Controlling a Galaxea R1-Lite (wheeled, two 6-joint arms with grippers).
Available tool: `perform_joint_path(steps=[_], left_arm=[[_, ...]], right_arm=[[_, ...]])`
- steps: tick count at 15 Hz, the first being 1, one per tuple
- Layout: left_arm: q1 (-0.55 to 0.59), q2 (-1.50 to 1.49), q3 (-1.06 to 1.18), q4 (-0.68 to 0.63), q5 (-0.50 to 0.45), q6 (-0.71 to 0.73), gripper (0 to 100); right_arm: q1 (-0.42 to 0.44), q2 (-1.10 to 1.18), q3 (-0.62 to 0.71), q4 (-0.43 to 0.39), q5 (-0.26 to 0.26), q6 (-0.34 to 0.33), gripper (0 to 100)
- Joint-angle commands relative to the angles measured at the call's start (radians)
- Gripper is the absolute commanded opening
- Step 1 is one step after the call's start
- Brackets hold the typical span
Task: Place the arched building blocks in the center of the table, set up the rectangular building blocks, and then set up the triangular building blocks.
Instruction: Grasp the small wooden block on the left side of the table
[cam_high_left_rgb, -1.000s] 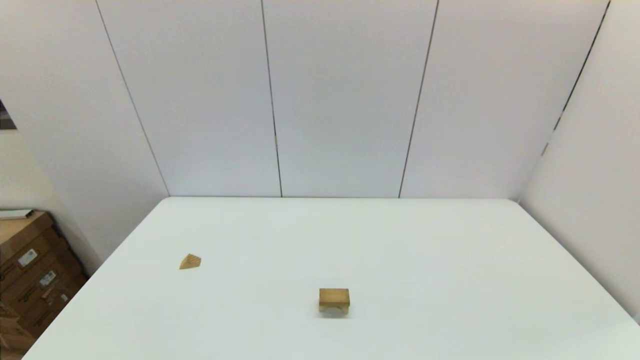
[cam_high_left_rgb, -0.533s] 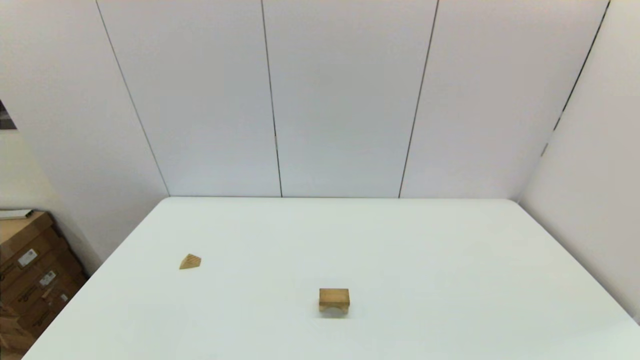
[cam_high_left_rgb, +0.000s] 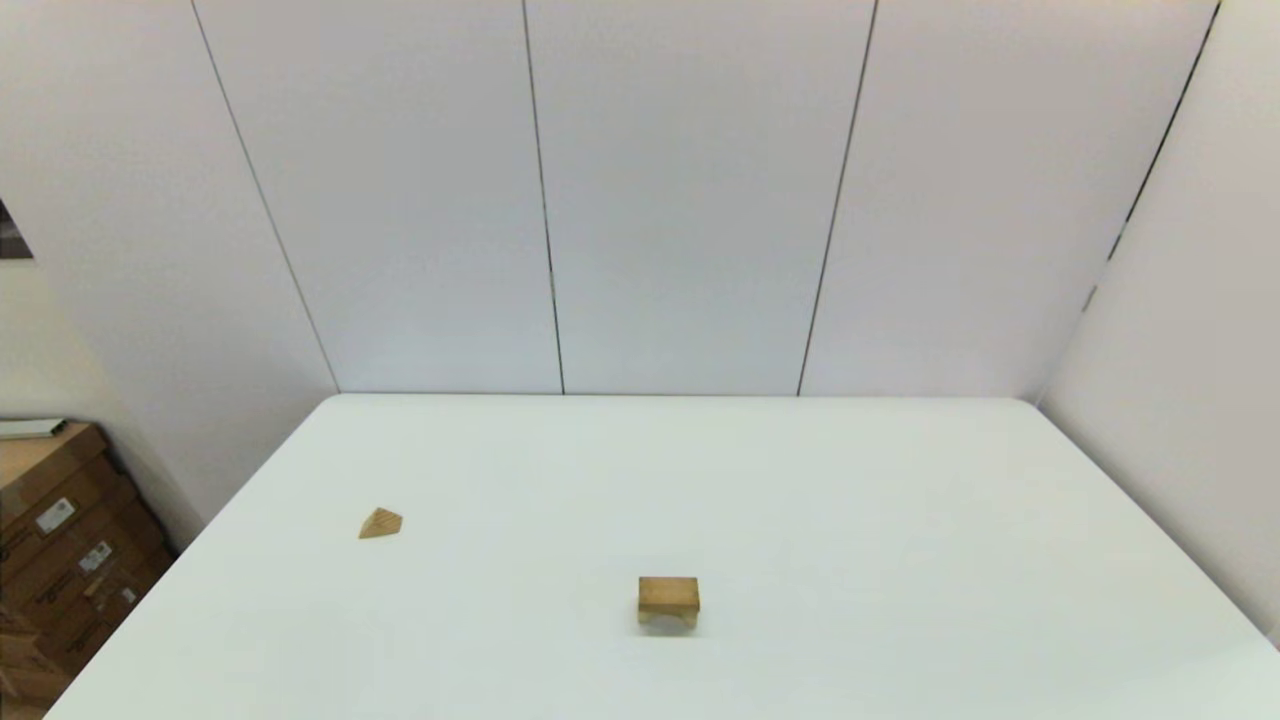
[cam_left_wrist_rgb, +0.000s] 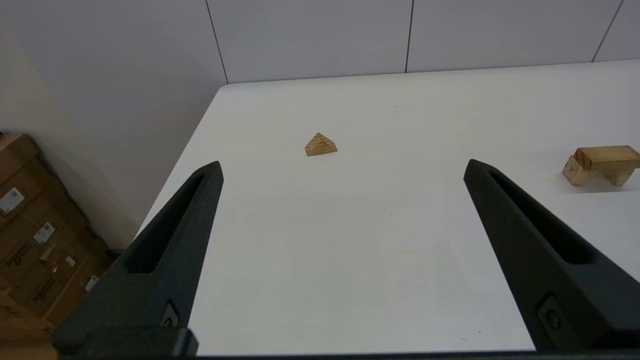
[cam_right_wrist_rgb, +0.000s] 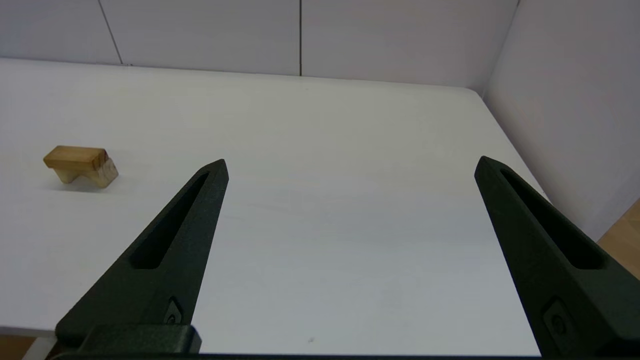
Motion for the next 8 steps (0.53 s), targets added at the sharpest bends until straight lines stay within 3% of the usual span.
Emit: perform_joint_path(steps=[1,6,8], left_arm=[[0.0,0.002,0.0,0.0,0.0,0.0,100],[0.0,0.002,0.0,0.0,0.0,0.0,100],[0.0,0.002,0.0,0.0,0.0,0.0,100]], right_arm=[[0.0,0.001,0.002,0.003,0.002,-0.008,100],[0.0,0.001,0.002,0.008,0.005,-0.032,100],[0.0,0.001,0.002,0.005,0.0,-0.012,100]])
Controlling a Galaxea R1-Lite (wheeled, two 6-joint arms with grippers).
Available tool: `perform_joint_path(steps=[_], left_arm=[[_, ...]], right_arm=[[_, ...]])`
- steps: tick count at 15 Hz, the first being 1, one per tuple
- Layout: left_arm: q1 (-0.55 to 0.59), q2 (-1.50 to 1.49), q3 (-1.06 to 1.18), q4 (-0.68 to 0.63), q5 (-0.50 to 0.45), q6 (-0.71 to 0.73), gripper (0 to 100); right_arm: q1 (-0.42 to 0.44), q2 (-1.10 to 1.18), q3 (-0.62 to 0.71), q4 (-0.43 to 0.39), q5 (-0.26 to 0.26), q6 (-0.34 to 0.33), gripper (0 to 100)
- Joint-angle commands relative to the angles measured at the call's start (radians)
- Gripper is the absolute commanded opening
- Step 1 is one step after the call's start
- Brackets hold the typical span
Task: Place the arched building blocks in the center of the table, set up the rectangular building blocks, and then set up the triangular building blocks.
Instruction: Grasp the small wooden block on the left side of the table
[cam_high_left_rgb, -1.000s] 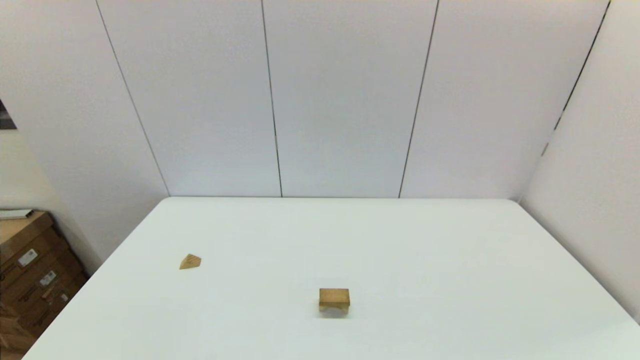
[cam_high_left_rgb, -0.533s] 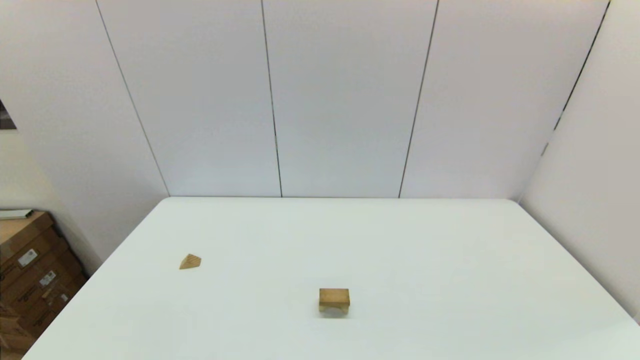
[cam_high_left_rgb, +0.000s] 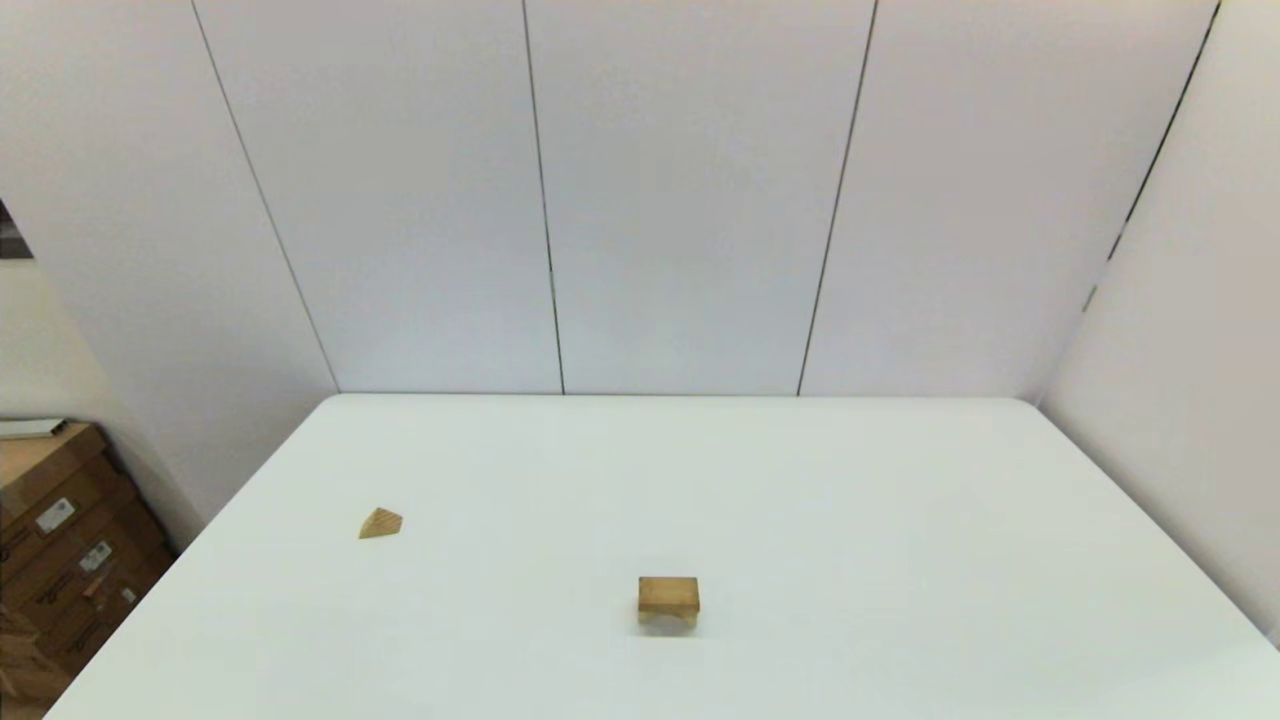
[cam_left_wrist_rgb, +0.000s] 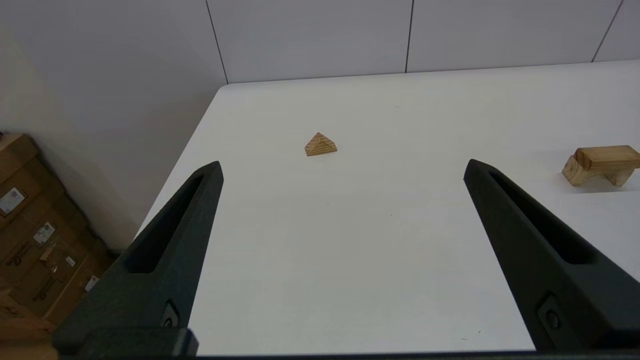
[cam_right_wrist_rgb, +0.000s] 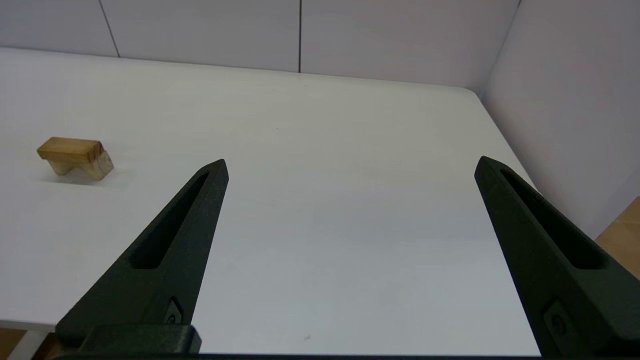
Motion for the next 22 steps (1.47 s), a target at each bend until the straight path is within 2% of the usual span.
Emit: perform_joint_path(steps=[1,3,14,22], left_arm=[[0.0,0.002,0.0,0.0,0.0,0.0,100],[0.0,0.002,0.0,0.0,0.0,0.0,100],[0.0,0.002,0.0,0.0,0.0,0.0,100],[-0.001,0.002,0.0,0.002,-0.005,0.056,100]], right_arm=[[0.0,0.001,0.002,-0.005,-0.003,0.023,100],[0.0,0.001,0.002,-0.005,-0.006,0.049,100],[0.0,0.001,0.002,-0.005,-0.008,0.049,100],[0.0,0.001,0.002,-0.005,-0.008,0.049,100]])
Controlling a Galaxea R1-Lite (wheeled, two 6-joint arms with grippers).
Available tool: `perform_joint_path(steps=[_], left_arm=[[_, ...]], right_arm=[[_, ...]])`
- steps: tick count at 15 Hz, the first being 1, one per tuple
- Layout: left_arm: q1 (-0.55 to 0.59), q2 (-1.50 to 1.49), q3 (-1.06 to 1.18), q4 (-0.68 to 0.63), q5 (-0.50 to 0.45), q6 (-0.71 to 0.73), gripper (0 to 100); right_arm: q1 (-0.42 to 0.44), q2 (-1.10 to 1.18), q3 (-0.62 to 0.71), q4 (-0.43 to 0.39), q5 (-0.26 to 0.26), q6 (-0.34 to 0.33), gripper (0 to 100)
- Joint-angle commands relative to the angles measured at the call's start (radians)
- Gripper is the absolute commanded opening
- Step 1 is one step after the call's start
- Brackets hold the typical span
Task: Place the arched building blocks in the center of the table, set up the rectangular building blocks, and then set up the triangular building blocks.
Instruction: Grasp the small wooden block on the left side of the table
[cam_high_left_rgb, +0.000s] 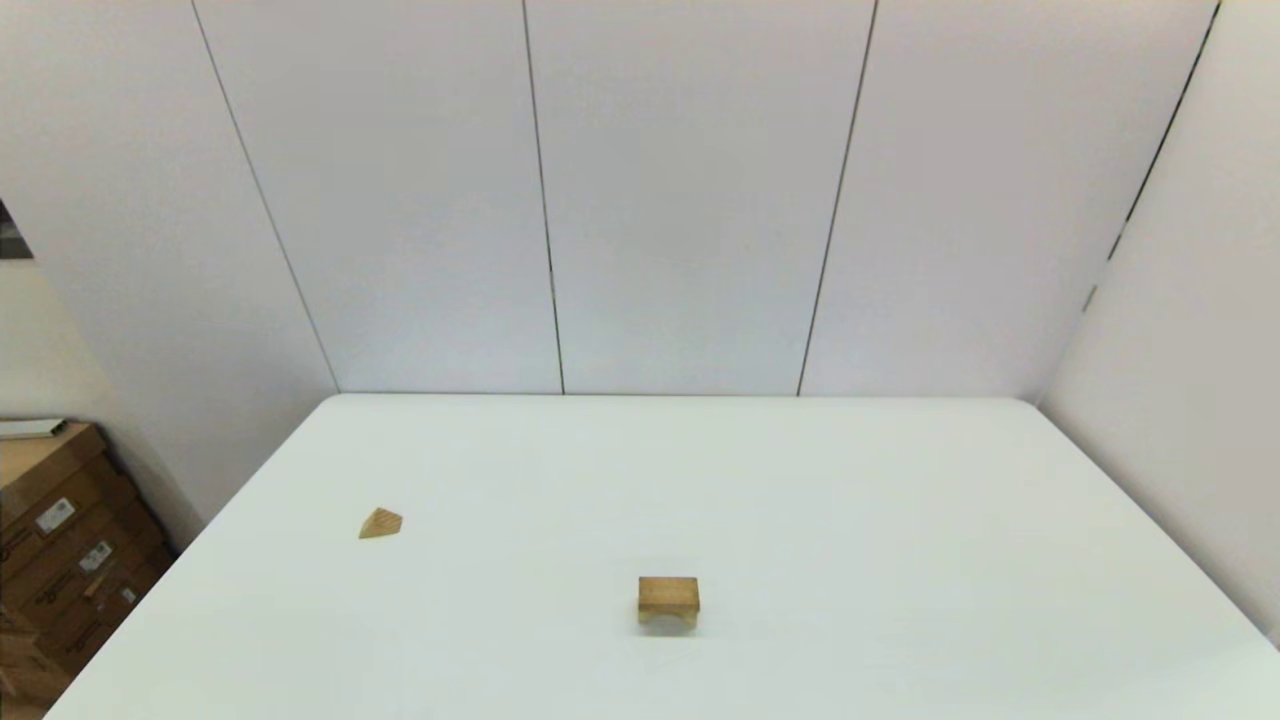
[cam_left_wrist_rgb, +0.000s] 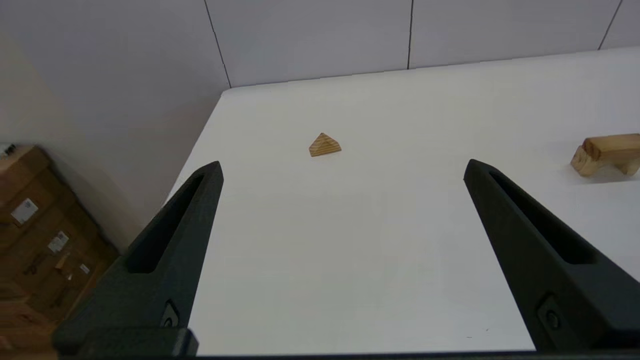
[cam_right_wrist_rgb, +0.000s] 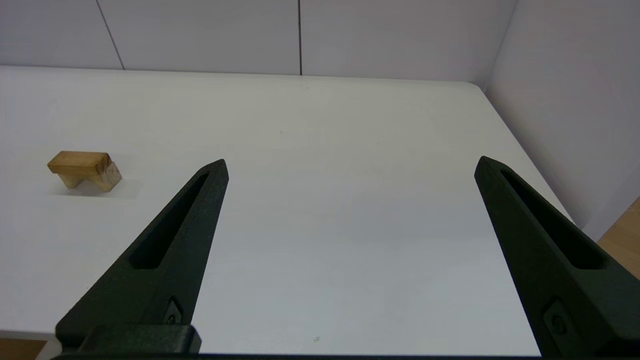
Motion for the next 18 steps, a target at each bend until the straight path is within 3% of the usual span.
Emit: perform_joint_path(steps=[1,4,8,12,15,18], left_arm=[[-0.001,0.002,0.0,0.002,0.001,0.004,100],[0.003,0.115,-0.107,0.006,0.005,0.009,100],[0.154,0.626,-0.609,0.088,-0.03,0.012,100],[0.292,1.06,-0.788,0.206,-0.266,0.013,100],[0.29,1.21,-0.79,0.252,-0.265,0.016,100],[0.29,1.342,-0.836,0.335,-0.159,-0.028,100]], right_arm=[[0.0,0.0,0.002,0.0,0.001,-0.001,100],[0.0,0.0,0.002,0.0,0.001,-0.001,100],[0.0,0.0,0.002,0.0,0.001,-0.001,100],[0.0,0.0,0.002,0.0,0.001,-0.001,100],[0.0,0.0,0.002,0.0,0.001,-0.001,100],[0.0,0.0,0.002,0.0,0.001,-0.001,100]])
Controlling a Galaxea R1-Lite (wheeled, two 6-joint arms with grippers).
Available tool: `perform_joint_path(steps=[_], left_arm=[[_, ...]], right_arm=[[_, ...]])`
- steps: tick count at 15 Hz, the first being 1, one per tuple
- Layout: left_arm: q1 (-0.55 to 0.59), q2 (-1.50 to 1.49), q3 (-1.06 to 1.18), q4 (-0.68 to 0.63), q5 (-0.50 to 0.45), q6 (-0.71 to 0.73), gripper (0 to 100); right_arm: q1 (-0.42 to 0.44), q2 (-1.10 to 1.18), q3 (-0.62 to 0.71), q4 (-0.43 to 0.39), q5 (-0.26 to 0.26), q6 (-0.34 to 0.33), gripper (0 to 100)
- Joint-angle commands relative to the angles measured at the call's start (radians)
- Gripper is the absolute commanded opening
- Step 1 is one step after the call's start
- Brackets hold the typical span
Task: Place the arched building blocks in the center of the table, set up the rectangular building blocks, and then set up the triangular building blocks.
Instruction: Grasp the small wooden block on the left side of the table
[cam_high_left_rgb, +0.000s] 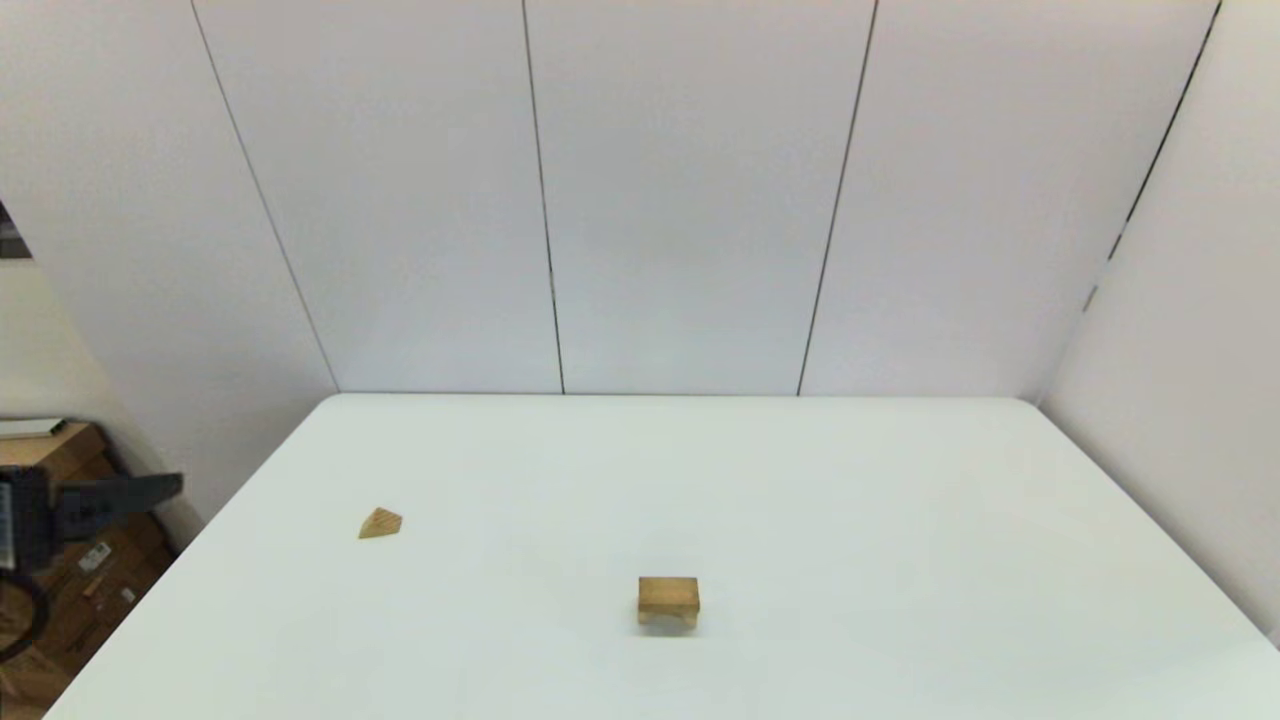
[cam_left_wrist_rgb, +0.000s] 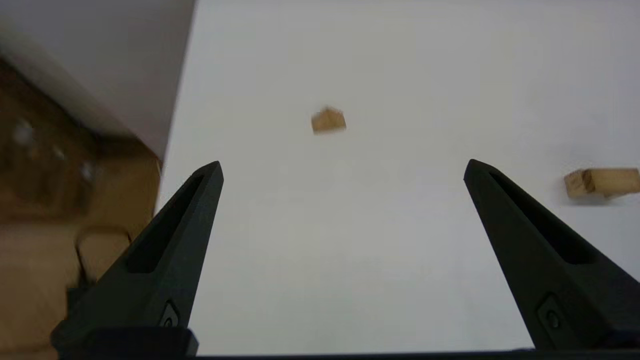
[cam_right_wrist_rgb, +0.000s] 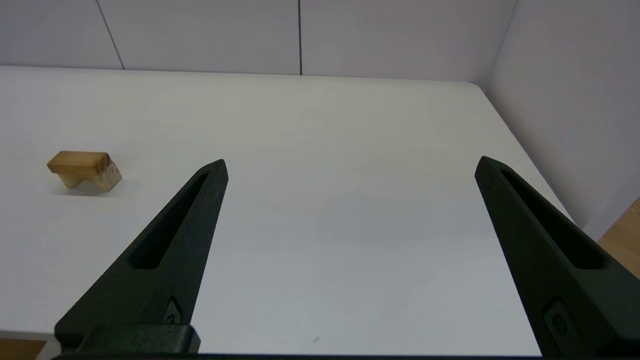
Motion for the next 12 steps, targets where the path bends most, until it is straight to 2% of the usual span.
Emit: perform_joint_path(steps=[1,3,5,12], left_arm=[[0.024,0.336,-0.145,0.178,0.097,-0.114,100],[0.024,0.442,-0.265,0.262,0.108,-0.216,100],[0.024,0.532,-0.343,0.27,0.111,-0.218,100],[0.028,0.835,-0.593,0.271,0.108,0.132,100]], right_arm=[[0.0,0.0,0.002,0.0,0.0,-0.001,100],[0.0,0.0,0.002,0.0,0.0,-0.001,100],[0.0,0.0,0.002,0.0,0.0,-0.001,100],[0.0,0.0,0.002,0.0,0.0,-0.001,100]])
